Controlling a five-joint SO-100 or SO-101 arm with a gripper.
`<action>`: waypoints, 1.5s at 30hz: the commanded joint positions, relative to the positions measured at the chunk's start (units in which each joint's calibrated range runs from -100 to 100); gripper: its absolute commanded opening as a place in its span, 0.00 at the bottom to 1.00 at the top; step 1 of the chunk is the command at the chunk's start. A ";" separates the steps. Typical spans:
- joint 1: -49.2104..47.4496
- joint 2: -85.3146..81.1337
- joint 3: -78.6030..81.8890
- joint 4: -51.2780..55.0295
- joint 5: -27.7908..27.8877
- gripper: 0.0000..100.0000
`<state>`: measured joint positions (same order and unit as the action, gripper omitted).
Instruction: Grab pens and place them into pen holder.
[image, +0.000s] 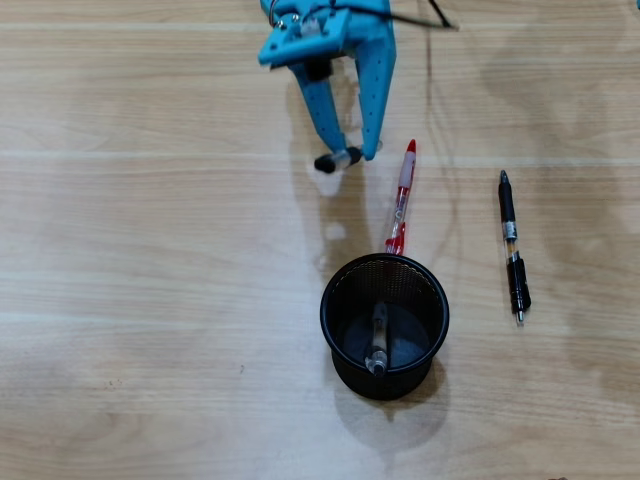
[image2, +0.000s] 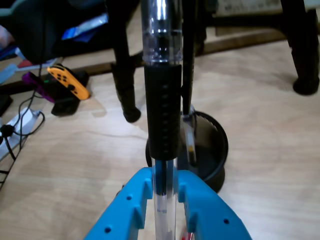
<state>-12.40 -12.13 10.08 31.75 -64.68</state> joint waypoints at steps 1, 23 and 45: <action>-1.89 1.76 -2.82 -11.64 1.81 0.02; -2.35 23.59 -3.63 -50.30 5.01 0.02; -0.53 29.64 -2.82 -59.77 10.24 0.02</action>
<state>-13.04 18.24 9.90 -26.73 -54.65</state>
